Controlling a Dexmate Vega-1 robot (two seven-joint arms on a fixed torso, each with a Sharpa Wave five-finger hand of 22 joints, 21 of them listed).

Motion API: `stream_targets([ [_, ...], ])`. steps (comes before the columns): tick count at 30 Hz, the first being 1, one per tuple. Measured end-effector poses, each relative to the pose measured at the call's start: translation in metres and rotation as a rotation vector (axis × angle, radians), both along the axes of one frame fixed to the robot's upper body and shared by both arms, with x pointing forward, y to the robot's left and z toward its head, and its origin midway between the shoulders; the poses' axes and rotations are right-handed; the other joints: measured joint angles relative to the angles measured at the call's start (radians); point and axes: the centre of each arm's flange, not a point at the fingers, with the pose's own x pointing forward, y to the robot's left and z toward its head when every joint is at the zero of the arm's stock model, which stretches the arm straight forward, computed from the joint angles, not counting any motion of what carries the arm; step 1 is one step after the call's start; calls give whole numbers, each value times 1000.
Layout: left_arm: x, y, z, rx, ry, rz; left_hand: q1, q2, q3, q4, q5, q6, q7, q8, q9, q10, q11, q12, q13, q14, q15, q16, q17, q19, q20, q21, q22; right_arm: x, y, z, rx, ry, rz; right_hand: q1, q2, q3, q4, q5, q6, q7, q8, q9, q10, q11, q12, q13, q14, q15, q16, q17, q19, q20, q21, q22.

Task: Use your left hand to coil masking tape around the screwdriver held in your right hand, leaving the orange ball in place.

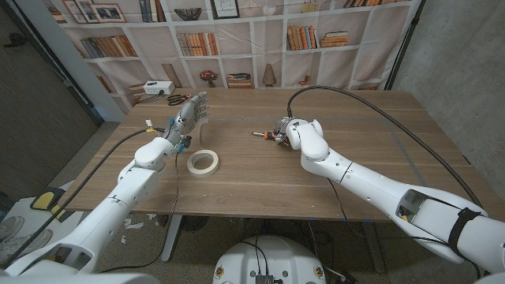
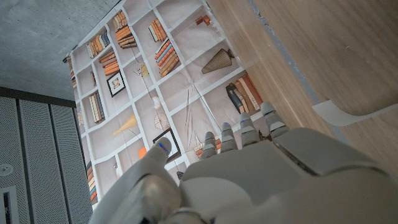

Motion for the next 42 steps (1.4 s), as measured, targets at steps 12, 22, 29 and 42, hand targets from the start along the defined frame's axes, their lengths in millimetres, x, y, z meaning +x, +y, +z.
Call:
stream_targets([
  [12,0,-5,4,17,4,-2,-5,5,-4,4,0,-3,-3,0,0,0,0,-5,0,6,-5,0,0,5,-5,-7,0,-1,-7,-14,22,-130,105,85,-86,56,-8,-26,137,137,8,11,214,103,152,106,89,79,204,35,41,-24,242,159],
  [22,-3,-10,9,60,-4,17,46,-5,16,-52,-18,51,-4,13,0,64,-20,8,0,89,-40,16,-1,40,-4,-11,1,-11,-20,-19,80,-308,185,97,-98,19,6,-5,190,190,-2,12,235,96,163,126,135,100,223,311,48,-27,303,185],
  [29,-23,-20,13,136,-39,46,147,-23,49,-154,-63,185,14,40,5,171,-34,36,9,179,-81,43,18,77,-5,-3,19,-25,-21,-7,130,-478,253,109,-109,11,8,6,211,179,-2,14,242,88,148,117,146,100,218,330,50,-25,319,189],
  [42,-67,-33,10,415,-43,267,213,-25,45,-236,-106,347,40,64,10,321,-46,83,23,327,-134,140,77,191,-34,66,42,-45,-42,0,204,-612,301,117,-117,-10,10,29,231,181,-11,4,249,78,120,88,166,98,185,330,60,-25,360,194],
])
